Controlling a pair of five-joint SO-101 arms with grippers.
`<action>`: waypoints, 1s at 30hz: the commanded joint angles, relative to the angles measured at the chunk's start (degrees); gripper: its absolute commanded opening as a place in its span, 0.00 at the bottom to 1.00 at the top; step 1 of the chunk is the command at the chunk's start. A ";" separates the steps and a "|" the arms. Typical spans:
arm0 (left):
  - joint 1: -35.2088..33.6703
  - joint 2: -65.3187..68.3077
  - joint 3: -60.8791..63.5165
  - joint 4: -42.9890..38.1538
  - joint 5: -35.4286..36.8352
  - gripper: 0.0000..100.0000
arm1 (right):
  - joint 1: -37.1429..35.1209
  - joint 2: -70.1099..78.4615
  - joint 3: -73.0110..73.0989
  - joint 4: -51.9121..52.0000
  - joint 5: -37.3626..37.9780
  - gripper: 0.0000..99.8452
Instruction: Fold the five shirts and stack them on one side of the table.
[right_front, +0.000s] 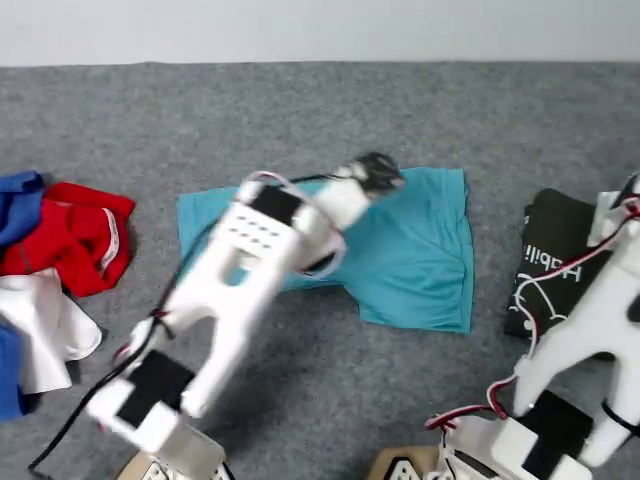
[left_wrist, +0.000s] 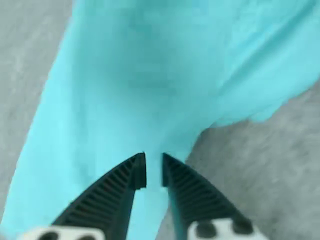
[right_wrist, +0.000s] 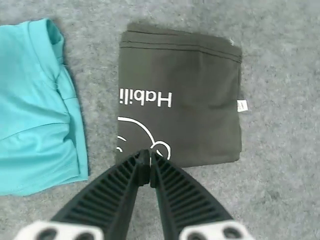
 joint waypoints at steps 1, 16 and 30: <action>5.27 4.57 -6.11 -0.88 1.76 0.13 | 1.80 -2.68 -2.90 2.33 -0.18 0.01; 16.44 30.68 -30.90 8.79 1.41 0.19 | 1.89 -2.77 3.60 2.24 -0.18 0.01; 17.14 47.91 -57.63 23.12 1.32 0.15 | 1.80 -2.24 3.60 1.98 -0.18 0.01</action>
